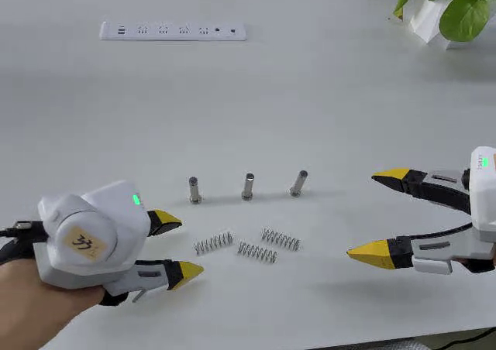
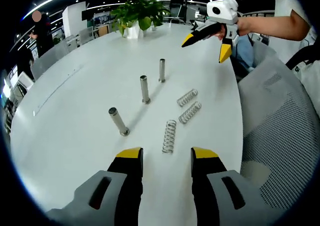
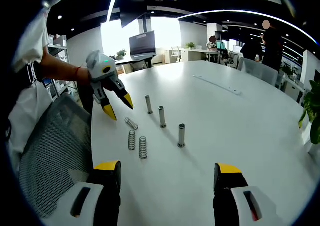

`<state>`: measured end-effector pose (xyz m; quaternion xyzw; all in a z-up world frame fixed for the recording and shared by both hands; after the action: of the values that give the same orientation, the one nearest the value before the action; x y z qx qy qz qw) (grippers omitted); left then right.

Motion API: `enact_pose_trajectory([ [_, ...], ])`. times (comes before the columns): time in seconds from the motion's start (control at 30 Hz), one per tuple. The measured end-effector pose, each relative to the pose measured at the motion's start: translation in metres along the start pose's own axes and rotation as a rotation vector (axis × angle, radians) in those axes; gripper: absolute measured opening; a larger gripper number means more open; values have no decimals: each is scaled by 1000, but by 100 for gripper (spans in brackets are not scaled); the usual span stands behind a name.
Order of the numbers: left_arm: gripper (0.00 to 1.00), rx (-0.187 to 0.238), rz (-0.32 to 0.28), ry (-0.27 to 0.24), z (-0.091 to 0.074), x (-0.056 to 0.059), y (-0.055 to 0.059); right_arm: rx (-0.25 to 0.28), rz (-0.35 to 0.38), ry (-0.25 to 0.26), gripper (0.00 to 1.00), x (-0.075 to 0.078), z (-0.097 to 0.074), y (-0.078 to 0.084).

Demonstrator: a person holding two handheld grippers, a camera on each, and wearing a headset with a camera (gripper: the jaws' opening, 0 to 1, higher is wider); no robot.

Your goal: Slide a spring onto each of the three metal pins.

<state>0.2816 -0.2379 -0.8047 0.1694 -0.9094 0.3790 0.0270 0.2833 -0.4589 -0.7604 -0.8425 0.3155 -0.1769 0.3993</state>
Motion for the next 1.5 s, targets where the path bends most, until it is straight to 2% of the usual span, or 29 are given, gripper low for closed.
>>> enact_pose_trajectory([
  [0.13, 26, -43, 0, -1, 9, -3, 1, 0, 3, 2, 74, 0, 0, 1],
  [0.2, 24, -43, 9, 5, 12, -2, -1, 1, 4, 3, 74, 0, -1, 2],
  [0.3, 20, -75, 24, 7, 17, -2, 0, 0, 9, 4, 74, 1, -1, 3],
  [0.5, 16, -105, 24, 17, 22, -2, 2, 2, 13, 7, 73, 2, -2, 4],
  [0.57, 15, -129, 44, 17, 23, -1, 4, 0, 12, 6, 73, 2, -2, 5],
  [0.83, 12, -156, 52, 19, 24, -3, 6, 1, 12, 2, 74, 1, -2, 6],
  [1.5, 7, -196, 69, 25, 27, -5, 4, 7, 12, 9, 73, 3, -1, 7],
])
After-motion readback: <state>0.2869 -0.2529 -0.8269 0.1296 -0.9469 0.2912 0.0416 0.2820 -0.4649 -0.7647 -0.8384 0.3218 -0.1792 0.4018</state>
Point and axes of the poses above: the centre of the closed fingertips' face, and the gripper's own axes: z roughly forward along the fingers, x roughly to its right, y roughly out of its underside, the point moved 2 cm from there along -z, roughly backward along the fingers, and after that the axes turned 12 degrees about y, right-handed, at the moved point
